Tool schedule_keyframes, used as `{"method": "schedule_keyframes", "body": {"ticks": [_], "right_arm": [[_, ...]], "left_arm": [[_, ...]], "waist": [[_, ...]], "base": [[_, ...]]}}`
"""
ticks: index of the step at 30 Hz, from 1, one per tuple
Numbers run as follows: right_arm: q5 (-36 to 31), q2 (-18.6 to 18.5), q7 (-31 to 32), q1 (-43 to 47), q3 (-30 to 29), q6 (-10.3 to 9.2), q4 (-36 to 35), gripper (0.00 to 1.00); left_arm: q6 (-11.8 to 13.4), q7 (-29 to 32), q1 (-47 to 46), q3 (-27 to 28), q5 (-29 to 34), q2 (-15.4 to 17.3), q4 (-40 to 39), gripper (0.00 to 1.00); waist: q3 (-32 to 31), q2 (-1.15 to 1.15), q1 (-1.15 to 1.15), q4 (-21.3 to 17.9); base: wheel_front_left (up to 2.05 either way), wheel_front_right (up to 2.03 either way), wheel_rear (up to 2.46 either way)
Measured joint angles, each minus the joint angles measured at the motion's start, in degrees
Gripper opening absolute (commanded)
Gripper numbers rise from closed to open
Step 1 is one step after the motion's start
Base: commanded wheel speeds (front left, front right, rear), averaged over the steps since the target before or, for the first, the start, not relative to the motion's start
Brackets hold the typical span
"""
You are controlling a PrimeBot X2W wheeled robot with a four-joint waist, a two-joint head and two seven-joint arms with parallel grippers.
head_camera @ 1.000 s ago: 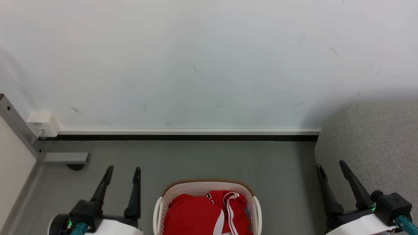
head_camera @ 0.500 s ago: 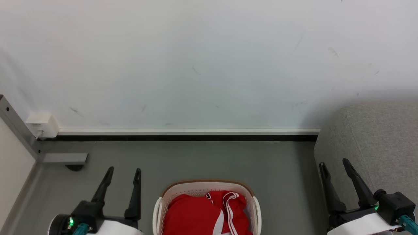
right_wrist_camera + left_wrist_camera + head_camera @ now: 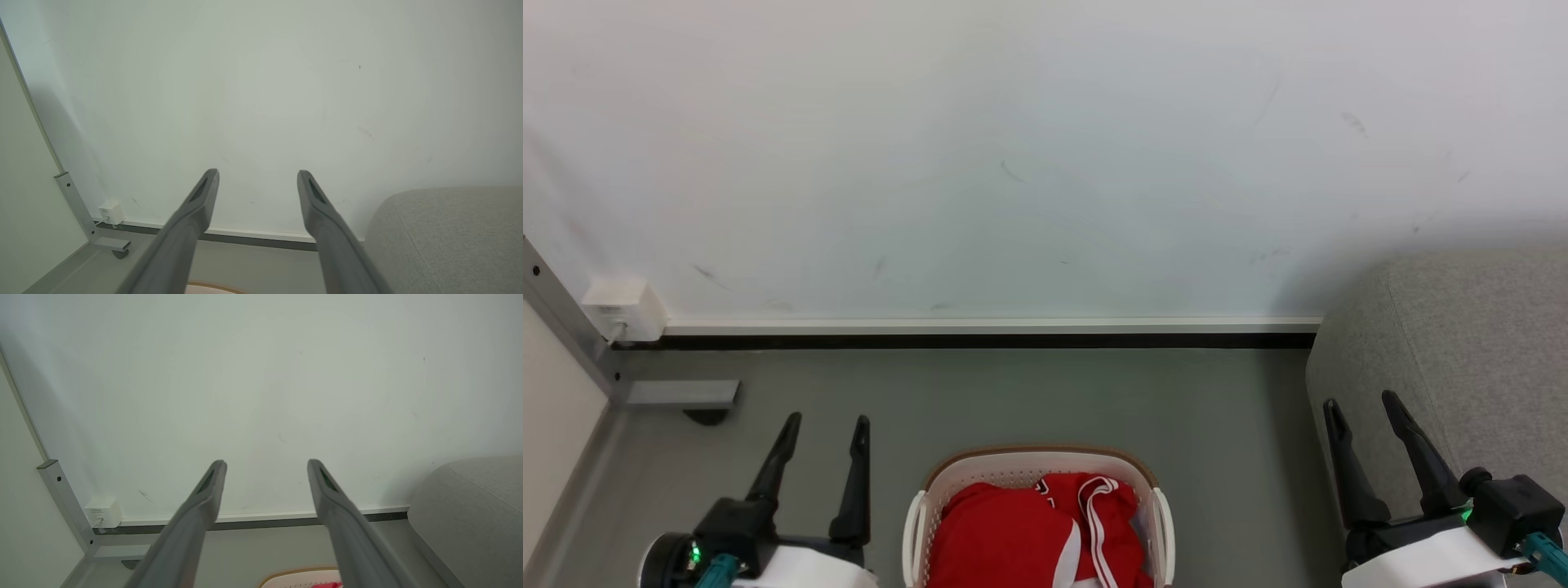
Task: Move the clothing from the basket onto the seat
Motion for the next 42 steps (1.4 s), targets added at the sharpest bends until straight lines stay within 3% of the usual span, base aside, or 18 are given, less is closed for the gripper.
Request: {"method": "schedule_keyframes", "body": {"ticks": [15,26,42], "right_arm": [[0.0,0.3,-0.1,-1.1,-1.4,0.00,-1.5,1.00],[3.1,1.5,-0.1,-6.1,-1.6,0.00,-4.9,1.00],[3.5,1.8,-0.1,-11.7,-3.3,0.00,-8.9,1.00]], "left_arm": [[-0.7,0.0,-1.1,0.7,0.0,-0.2,0.2,1.00],[-0.4,0.0,-6.0,2.1,-0.1,-0.3,0.6,1.00],[-1.9,0.0,-14.7,1.2,0.3,1.4,11.7,1.00]], "waist": [[2.4,0.00,0.00,-1.8],[9.4,0.00,0.00,-3.9],[20.4,0.00,0.01,-8.5]], "base": [[0.00,0.00,0.00],[0.00,0.00,0.00],[0.00,0.00,0.00]]}}
